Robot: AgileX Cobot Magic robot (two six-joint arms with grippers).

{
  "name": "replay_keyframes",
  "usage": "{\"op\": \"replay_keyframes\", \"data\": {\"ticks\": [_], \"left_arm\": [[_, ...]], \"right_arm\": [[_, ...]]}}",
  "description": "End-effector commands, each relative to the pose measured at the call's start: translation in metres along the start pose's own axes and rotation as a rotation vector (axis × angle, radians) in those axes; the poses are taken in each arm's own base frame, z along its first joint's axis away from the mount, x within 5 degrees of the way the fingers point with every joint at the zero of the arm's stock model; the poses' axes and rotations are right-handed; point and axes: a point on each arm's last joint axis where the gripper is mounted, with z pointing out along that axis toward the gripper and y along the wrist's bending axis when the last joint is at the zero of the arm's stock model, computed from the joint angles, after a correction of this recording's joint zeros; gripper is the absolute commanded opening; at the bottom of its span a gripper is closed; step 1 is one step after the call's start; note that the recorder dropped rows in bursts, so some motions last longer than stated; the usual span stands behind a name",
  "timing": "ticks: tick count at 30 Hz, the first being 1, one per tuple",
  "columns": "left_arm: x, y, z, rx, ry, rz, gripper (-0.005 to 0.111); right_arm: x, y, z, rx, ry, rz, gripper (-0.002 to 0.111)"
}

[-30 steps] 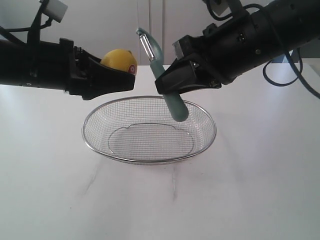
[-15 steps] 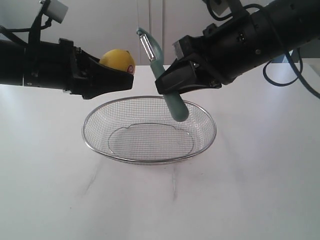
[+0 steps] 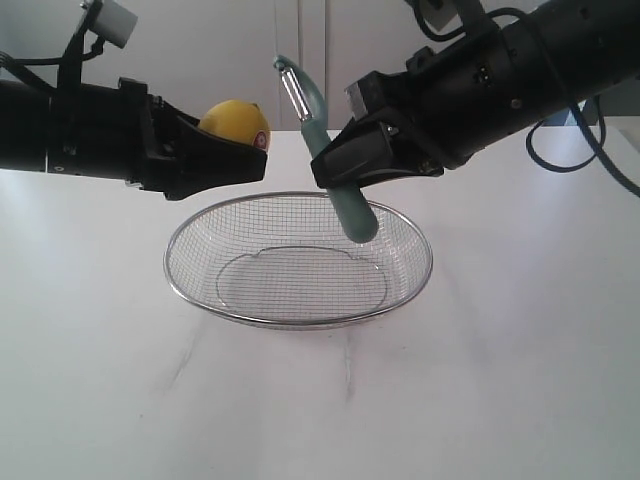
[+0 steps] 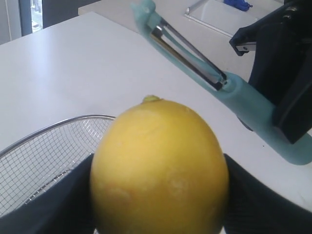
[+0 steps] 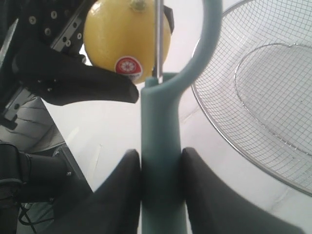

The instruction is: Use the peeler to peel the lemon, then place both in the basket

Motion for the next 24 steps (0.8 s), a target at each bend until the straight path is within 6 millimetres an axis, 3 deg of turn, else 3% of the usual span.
{"op": "replay_keyframes", "data": {"ticks": [1, 24], "left_arm": [[-0.0021, -0.0040, -0.0004, 0.019, -0.015, 0.000, 0.000], [0.0025, -0.0022, -0.0004, 0.000, 0.035, 0.033, 0.000]], "right_arm": [[-0.0011, 0.0020, -0.0032, -0.001, -0.019, -0.012, 0.000], [-0.0033, 0.0027, -0.0053, 0.013, -0.044, -0.018, 0.000]]}}
